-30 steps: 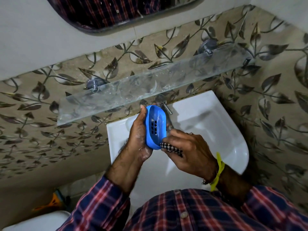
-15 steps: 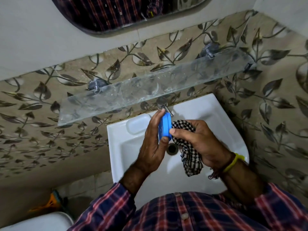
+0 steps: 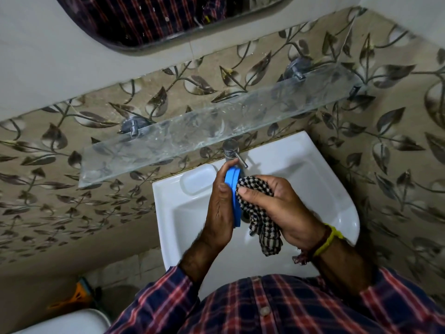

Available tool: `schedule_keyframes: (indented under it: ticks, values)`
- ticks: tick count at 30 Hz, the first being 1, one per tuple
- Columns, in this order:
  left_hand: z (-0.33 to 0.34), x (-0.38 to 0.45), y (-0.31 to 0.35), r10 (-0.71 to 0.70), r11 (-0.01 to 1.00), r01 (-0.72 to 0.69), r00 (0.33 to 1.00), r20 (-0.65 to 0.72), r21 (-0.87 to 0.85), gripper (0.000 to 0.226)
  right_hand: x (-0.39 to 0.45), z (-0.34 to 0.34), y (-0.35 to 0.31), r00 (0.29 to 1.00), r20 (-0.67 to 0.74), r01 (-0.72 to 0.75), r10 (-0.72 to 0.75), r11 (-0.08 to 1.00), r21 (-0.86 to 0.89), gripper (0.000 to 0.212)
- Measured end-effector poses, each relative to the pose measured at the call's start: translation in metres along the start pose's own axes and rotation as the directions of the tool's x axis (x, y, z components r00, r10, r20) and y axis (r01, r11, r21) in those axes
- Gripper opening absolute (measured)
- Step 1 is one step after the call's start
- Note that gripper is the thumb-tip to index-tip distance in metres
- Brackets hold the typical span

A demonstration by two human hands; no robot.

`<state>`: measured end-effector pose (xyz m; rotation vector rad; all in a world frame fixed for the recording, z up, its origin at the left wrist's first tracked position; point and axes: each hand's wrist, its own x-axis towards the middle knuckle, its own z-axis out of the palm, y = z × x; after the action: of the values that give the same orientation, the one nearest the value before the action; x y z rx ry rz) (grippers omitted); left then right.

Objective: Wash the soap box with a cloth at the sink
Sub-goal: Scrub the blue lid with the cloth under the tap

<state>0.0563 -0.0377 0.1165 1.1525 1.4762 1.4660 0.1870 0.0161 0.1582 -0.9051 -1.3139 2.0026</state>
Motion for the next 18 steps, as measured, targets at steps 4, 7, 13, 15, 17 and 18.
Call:
schedule_keyframes:
  ticks: [4,7,13,15,17,18]
  values:
    - [-0.001,0.006,-0.006,-0.011,1.0,0.011,1.0,0.0,0.01,0.068,0.002,0.002,0.002,0.995,-0.066,-0.07,0.077,0.992,0.102,0.019]
    - [0.0,0.005,-0.015,-0.025,0.999,0.024,0.999,0.029,0.034,0.051,0.001,-0.003,0.001,0.991,-0.071,-0.102,0.113,0.984,0.147,0.02]
    - [0.001,0.01,-0.005,-0.002,1.0,0.003,0.999,0.047,-0.017,0.066,-0.003,-0.007,0.004,0.999,0.006,-0.034,0.034,0.999,0.009,0.014]
    - [0.0,0.008,-0.005,0.001,1.0,0.0,0.998,0.055,-0.011,0.066,-0.002,-0.007,0.002,0.999,0.023,-0.03,0.03,1.0,-0.007,0.012]
    - [0.001,0.004,-0.003,-0.003,0.999,0.005,0.998,0.06,-0.032,0.065,0.002,-0.007,0.0,0.998,-0.007,-0.06,0.061,0.997,0.048,0.017]
    - [0.003,0.003,-0.003,-0.003,0.999,0.006,0.998,0.069,-0.043,0.064,0.004,-0.007,-0.001,0.995,-0.032,-0.087,0.091,0.991,0.1,0.019]
